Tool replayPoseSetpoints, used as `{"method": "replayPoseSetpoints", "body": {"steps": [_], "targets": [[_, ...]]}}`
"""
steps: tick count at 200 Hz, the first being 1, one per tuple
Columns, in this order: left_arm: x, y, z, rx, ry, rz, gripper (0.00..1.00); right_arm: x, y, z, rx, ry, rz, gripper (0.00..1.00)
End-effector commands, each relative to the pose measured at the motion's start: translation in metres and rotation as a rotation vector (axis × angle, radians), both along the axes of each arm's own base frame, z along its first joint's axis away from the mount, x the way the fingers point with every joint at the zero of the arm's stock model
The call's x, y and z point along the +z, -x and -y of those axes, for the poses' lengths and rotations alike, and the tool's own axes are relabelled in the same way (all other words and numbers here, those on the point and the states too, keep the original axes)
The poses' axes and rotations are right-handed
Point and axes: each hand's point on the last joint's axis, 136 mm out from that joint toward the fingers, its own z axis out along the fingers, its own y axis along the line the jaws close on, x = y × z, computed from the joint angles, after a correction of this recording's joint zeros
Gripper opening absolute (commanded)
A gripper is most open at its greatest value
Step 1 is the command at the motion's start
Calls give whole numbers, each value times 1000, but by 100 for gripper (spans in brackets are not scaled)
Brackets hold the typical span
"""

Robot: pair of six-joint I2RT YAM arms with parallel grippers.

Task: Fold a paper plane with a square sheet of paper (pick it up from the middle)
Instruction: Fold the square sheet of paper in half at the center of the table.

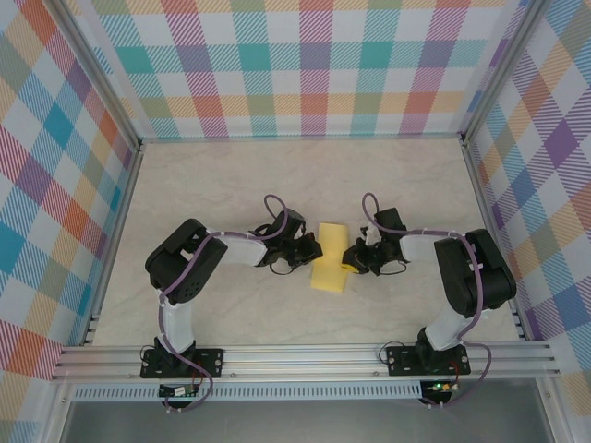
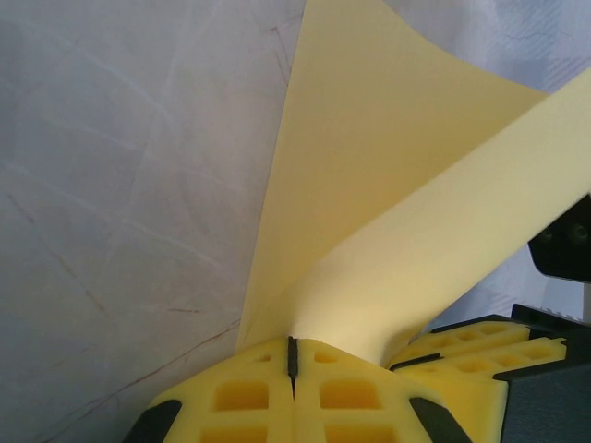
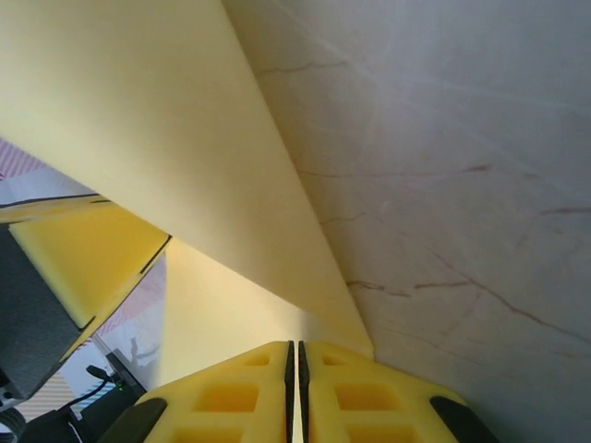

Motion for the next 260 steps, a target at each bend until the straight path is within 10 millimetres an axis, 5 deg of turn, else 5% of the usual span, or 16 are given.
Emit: {"method": "replayPoseSetpoints", "body": {"steps": [1, 42, 100, 205, 260], "targets": [[-27, 21, -12, -20, -94, -62, 0, -12, 7, 6, 17, 30, -3, 13], [-27, 21, -11, -25, -93, -61, 0, -18, 11, 15, 31, 85, 16, 12], [-29, 23, -11, -28, -97, -66, 0, 45, 1, -12, 64, -140, 158, 13], [-28, 23, -11, -27, -95, -66, 0, -14, 25, 1, 58, -57, 40, 11], [-27, 22, -11, -28, -93, -64, 0, 24, 19, -9, 95, -138, 132, 12]]}}
